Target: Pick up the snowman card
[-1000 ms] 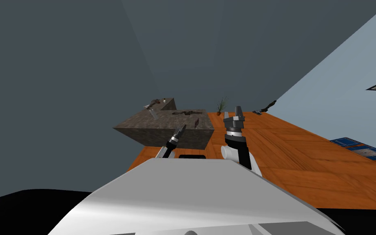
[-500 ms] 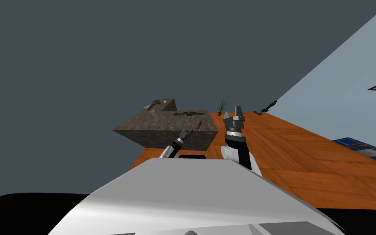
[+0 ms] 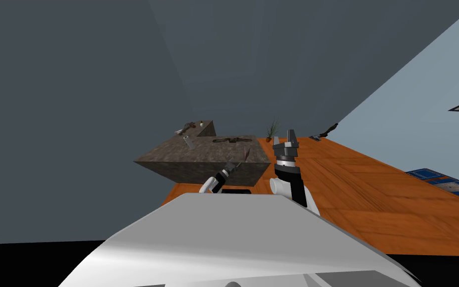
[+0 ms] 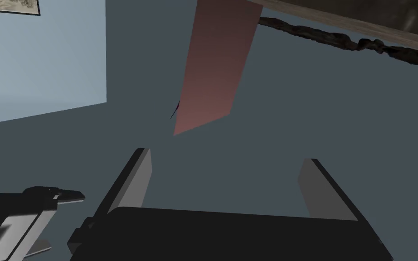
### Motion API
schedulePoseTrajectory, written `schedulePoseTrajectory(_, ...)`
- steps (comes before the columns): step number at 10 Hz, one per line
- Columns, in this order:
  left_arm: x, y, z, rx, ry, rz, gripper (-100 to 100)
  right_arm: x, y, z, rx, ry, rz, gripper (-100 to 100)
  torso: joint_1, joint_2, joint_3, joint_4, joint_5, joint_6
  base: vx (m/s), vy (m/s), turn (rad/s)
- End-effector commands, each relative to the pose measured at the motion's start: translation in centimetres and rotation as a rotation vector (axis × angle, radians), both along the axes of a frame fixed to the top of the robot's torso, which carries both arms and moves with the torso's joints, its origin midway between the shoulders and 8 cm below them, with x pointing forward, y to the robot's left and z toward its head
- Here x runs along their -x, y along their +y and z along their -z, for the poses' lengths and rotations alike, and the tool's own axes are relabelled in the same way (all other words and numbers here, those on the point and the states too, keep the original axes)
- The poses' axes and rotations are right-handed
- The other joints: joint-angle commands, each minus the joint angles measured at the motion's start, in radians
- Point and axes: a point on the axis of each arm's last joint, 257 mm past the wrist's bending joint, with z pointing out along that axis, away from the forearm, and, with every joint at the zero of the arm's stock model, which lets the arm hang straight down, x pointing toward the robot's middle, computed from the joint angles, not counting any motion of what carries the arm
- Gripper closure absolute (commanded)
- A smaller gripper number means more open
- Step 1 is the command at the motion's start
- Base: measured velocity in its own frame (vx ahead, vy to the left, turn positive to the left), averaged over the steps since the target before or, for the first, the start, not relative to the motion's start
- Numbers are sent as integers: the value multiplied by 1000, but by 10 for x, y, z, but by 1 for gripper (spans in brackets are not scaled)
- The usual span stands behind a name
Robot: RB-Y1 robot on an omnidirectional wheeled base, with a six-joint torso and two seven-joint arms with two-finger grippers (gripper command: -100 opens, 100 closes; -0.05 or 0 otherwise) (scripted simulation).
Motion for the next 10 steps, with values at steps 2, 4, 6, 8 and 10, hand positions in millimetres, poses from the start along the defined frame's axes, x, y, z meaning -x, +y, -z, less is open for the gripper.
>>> schedulePoseTrajectory(2, 2, -24, 16, -94, -27, 53, -100, 0, 0, 0, 0, 0, 0, 0, 0, 0, 0, 0, 0, 0, 84, 43, -17)
schedulePoseTrajectory(4, 4, -43, 23, -145, -50, 90, -100, 0, 0, 0, 0, 0, 0, 0, 0, 0, 0, 0, 0, 0, 69, 59, -18)
schedulePoseTrajectory(6, 5, -63, 25, -177, -74, 120, -100, 0, 0, 0, 0, 0, 0, 0, -1, 1, 1, 0, 0, 0, 68, 34, -16)
schedulePoseTrajectory(8, 7, -85, 20, -187, -96, 145, -100, 0, 0, 0, 0, 0, 0, 0, -2, 1, 0, 0, 0, 0, 67, 23, -11)
schedulePoseTrajectory(10, 9, -110, 9, -174, -117, 162, -100, 0, 0, 0, 0, 0, 0, 0, -3, 2, 1, 0, -1, 0, 51, 23, -7)
